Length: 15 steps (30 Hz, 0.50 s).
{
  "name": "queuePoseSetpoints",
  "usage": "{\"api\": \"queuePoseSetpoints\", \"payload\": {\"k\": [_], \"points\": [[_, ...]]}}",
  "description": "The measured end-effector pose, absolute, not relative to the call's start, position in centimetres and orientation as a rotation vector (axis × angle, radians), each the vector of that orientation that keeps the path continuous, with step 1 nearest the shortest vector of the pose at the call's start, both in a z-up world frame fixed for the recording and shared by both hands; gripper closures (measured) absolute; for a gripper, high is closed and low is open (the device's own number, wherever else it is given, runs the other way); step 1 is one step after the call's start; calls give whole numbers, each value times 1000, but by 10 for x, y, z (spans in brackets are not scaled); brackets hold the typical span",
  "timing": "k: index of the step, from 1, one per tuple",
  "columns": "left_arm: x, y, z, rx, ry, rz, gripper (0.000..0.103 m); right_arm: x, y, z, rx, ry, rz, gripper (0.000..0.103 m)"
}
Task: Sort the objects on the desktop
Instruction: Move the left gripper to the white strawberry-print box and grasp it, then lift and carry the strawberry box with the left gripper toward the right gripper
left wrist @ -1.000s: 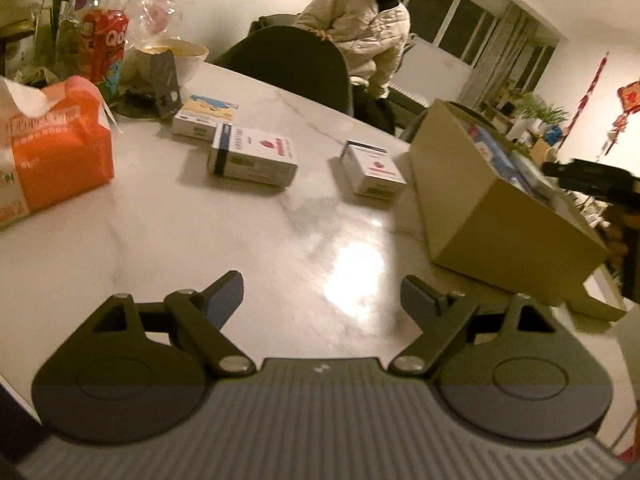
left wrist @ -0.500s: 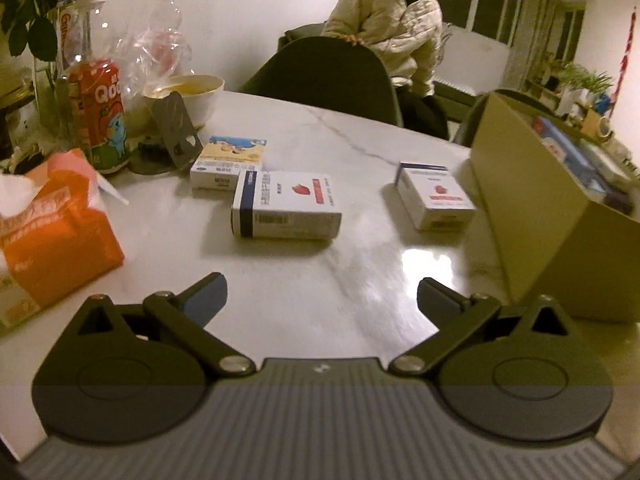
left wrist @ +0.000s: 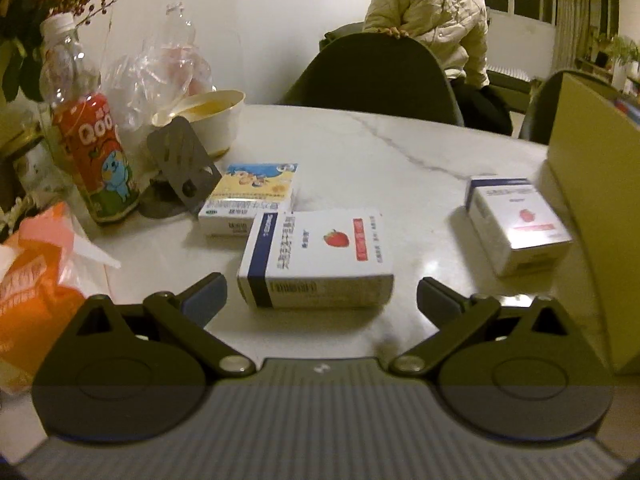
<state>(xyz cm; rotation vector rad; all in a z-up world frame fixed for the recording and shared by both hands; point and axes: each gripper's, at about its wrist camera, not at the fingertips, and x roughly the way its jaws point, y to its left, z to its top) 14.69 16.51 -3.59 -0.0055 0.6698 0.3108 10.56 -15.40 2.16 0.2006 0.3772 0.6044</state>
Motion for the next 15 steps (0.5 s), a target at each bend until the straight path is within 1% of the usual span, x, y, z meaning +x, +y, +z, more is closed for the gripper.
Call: {"api": "queuePoseSetpoints", "payload": {"k": [2, 4, 6, 15], "points": [[149, 167, -37, -1, 668, 311, 3, 106, -153, 20, 211, 384, 625, 6], [150, 168, -38, -2, 663, 308, 12, 107, -153, 20, 225, 387, 649, 6], [150, 169, -39, -3, 656, 309, 15, 107, -154, 19, 240, 390, 672, 6], [135, 171, -39, -7, 618, 260, 18, 103, -145, 16, 293, 405, 867, 5]]}}
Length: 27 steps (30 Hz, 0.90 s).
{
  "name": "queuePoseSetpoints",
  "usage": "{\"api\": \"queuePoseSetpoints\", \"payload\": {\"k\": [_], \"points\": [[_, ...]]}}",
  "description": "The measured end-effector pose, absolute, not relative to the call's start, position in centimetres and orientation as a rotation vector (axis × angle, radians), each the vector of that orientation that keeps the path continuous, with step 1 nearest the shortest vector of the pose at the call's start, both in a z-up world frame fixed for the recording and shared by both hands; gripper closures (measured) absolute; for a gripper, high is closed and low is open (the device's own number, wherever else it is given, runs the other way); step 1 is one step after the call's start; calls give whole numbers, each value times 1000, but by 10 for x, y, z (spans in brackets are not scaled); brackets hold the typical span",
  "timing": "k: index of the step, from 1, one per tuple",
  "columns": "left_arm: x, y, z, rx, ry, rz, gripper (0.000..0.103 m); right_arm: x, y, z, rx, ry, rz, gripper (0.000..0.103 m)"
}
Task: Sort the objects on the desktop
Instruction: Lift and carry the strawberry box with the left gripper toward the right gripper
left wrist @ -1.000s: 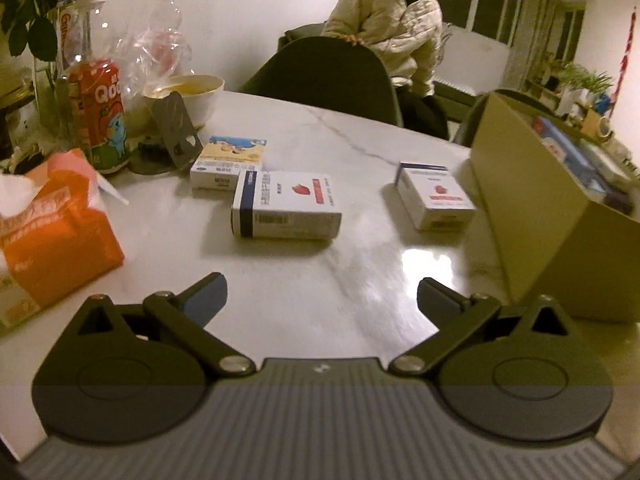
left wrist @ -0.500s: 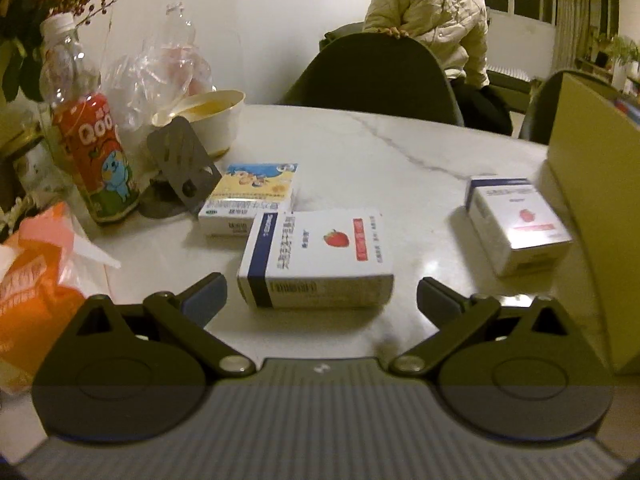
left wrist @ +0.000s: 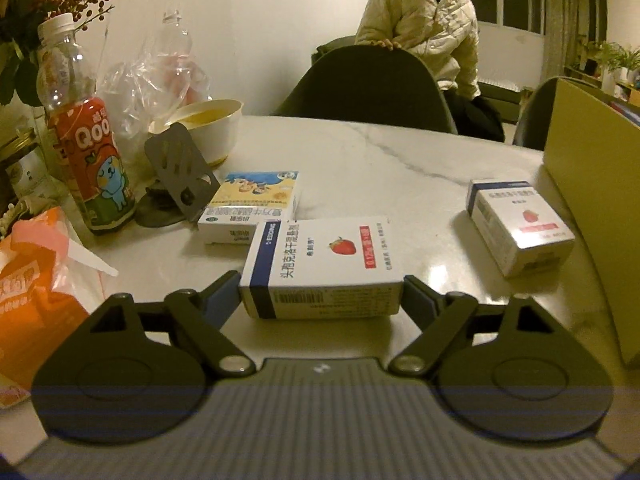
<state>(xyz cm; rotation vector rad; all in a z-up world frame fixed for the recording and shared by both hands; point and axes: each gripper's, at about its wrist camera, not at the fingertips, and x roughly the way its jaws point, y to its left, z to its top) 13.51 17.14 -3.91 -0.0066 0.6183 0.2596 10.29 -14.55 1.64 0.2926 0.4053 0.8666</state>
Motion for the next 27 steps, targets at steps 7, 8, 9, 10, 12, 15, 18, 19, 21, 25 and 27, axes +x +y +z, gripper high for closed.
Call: {"api": "queuePoseSetpoints", "payload": {"k": [7, 8, 9, 10, 12, 15, 18, 19, 21, 25, 27], "points": [[105, 164, -31, 57, 582, 189, 18, 95, -134, 19, 268, 409, 969, 5], [99, 161, -30, 74, 580, 171, 18, 94, -133, 20, 262, 407, 978, 5], [93, 159, -29, 90, 578, 155, 18, 93, -131, 20, 257, 406, 990, 5], [87, 156, -27, 112, 576, 134, 18, 92, -130, 21, 255, 404, 1004, 5], [72, 148, -25, 162, 573, 92, 18, 89, -129, 23, 256, 404, 1033, 5], [52, 136, -22, 232, 569, 27, 18, 85, -124, 24, 252, 406, 1084, 5], [34, 124, -20, 282, 567, -34, 18, 79, -116, 24, 226, 411, 1121, 5], [27, 119, -20, 300, 567, -55, 18, 78, -114, 24, 215, 413, 1129, 6], [18, 111, -20, 335, 571, -91, 18, 75, -107, 23, 187, 428, 1144, 6], [-1, 93, -20, 428, 576, -166, 18, 72, -95, 19, 142, 459, 1181, 7], [-9, 84, -18, 477, 573, -199, 18, 68, -88, 16, 105, 473, 1204, 8]]}}
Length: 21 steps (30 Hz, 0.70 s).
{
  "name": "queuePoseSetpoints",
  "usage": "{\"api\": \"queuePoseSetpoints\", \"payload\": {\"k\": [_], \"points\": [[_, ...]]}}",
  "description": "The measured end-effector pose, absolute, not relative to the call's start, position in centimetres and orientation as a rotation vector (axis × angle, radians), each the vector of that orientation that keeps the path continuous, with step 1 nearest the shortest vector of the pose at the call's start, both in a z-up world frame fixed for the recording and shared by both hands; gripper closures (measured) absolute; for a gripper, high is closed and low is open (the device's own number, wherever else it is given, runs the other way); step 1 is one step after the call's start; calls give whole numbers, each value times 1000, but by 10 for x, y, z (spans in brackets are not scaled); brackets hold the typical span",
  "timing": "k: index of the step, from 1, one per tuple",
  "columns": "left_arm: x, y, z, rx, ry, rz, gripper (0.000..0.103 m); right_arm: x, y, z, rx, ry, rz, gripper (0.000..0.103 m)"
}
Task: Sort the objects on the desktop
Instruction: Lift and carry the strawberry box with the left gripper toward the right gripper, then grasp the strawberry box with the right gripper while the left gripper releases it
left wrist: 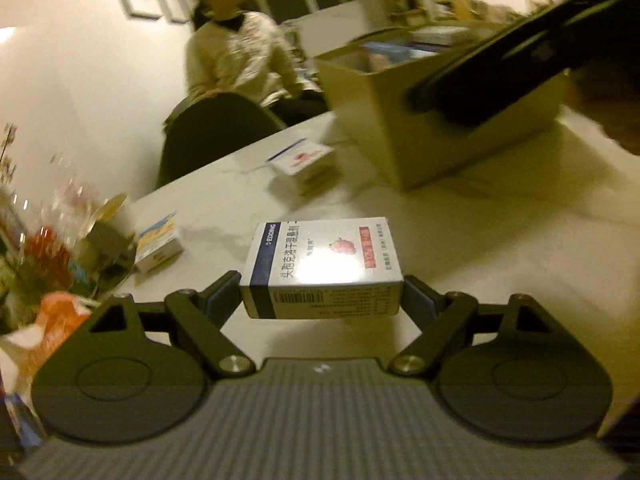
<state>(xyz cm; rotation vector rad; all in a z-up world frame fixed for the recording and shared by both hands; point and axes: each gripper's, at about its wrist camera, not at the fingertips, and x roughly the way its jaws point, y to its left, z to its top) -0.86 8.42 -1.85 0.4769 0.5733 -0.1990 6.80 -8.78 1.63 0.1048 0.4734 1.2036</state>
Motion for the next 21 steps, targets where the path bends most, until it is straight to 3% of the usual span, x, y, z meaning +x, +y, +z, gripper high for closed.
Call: {"api": "queuePoseSetpoints", "payload": {"k": [14, 21], "points": [[-34, 51, -21, 680, 538, -255, 18, 49, -46, -13, -111, 615, 1229, 16], [-35, 46, -19, 675, 515, -253, 17, 51, -38, -20, -143, 637, 1205, 41]]}}
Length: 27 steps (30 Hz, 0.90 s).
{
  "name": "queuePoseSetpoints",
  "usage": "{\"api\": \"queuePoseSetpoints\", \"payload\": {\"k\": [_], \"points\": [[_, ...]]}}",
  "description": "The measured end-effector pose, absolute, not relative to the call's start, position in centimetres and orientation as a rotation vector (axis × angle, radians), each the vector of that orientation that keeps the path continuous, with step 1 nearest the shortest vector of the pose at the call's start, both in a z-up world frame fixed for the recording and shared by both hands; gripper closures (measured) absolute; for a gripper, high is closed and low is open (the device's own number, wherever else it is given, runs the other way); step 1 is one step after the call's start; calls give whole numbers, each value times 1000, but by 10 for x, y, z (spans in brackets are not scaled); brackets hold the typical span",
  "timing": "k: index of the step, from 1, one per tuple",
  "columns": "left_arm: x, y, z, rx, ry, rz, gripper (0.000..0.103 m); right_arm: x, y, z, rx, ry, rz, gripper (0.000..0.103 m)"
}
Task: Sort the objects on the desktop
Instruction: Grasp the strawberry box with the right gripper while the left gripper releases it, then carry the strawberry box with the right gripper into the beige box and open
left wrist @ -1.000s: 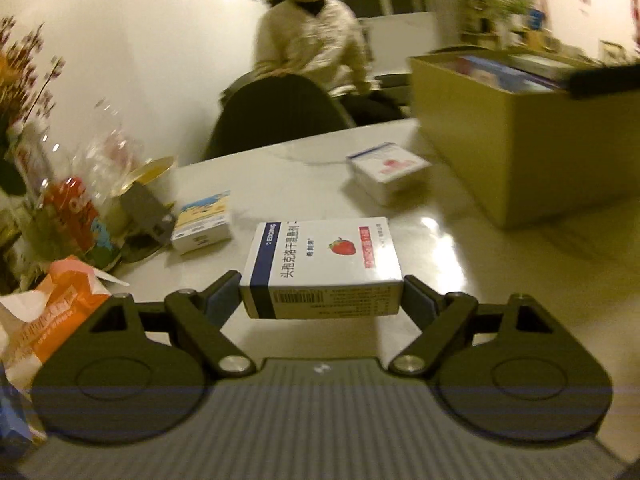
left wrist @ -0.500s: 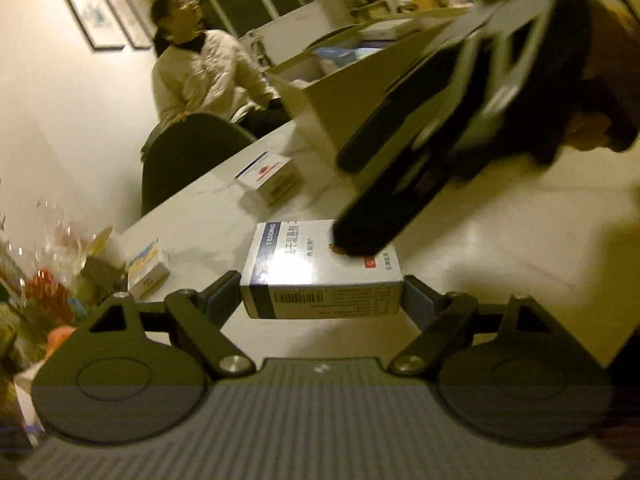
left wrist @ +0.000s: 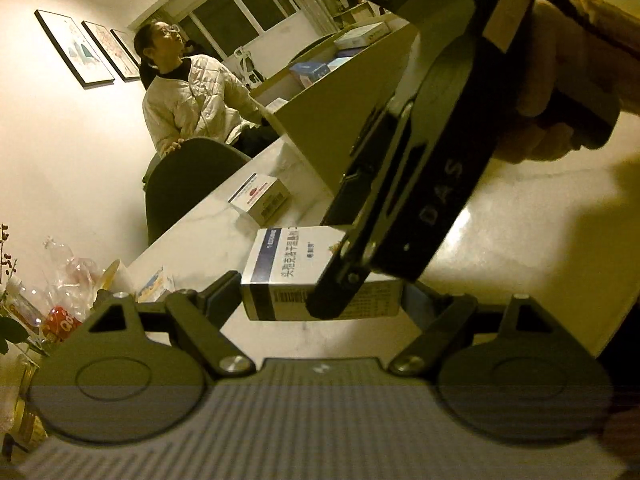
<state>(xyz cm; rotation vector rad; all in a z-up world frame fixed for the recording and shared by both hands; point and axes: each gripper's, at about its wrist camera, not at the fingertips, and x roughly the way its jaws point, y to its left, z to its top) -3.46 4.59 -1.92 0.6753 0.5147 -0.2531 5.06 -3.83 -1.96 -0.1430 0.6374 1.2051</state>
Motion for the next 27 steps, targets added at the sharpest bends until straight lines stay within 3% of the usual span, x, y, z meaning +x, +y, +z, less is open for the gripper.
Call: {"api": "queuePoseSetpoints", "payload": {"k": [15, 27], "points": [[-50, 62, -3, 470, 431, -248, 7, 62, -45, -1, -130, 625, 1108, 42], [-45, 95, -17, 146, 460, -119, 6, 98, -93, 68, -36, 588, 912, 42]]}}
